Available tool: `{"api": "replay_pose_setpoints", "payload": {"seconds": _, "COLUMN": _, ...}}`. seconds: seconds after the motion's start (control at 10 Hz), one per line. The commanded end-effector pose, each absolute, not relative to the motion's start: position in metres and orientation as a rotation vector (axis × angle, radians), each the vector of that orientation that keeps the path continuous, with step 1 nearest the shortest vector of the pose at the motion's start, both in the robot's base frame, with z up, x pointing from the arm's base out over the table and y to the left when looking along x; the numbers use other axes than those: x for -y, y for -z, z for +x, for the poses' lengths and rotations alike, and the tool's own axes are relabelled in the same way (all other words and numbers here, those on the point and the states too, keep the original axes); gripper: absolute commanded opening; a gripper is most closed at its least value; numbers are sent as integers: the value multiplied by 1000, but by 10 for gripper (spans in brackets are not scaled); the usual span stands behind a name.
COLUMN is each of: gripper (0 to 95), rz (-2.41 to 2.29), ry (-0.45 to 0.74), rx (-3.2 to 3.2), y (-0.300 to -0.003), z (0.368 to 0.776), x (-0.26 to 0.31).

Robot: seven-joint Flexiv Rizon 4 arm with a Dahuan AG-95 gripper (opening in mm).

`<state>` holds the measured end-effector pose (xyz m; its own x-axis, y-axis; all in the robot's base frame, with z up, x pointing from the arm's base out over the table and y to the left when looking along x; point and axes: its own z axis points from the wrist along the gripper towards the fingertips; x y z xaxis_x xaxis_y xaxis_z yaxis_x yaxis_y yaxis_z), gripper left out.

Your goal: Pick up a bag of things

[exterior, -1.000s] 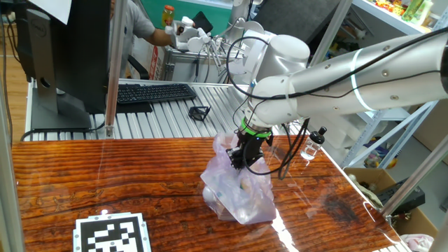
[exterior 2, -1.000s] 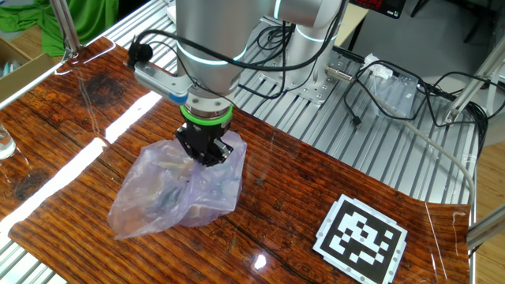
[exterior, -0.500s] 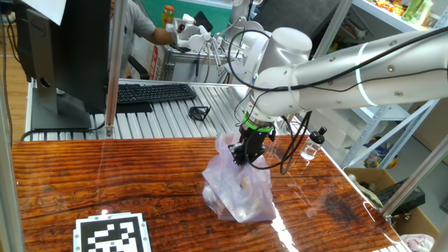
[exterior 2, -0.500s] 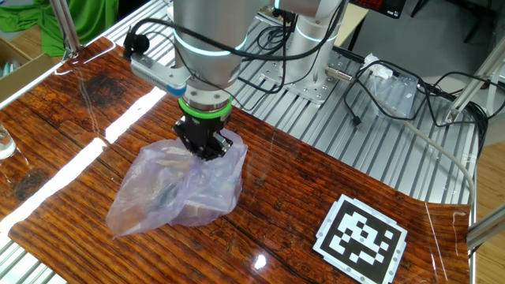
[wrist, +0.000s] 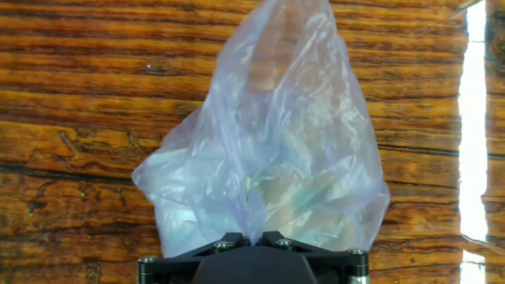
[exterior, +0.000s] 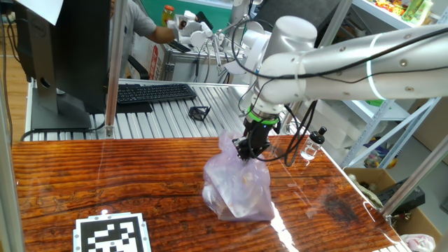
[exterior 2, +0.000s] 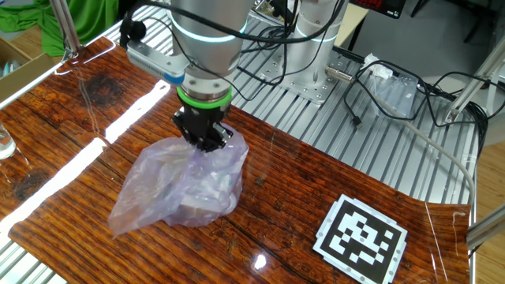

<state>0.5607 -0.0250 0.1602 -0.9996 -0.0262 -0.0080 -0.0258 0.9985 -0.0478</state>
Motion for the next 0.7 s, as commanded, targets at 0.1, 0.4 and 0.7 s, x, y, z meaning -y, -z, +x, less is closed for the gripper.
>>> {"api": "replay_pose_setpoints", "payload": {"seconds": 0.1, "gripper": 0, "rz": -48, "ry": 79, "rx": -3136, "y": -165, "z": 560, "x": 25}}
{"api": "replay_pose_setpoints", "payload": {"seconds": 0.4, "gripper": 0, "rz": -47, "ry": 90, "rx": -3152, "y": -179, "z": 558, "x": 22}}
{"api": "replay_pose_setpoints", "payload": {"seconds": 0.7, "gripper": 0, "rz": -58, "ry": 113, "rx": -3167, "y": -193, "z": 555, "x": 23}}
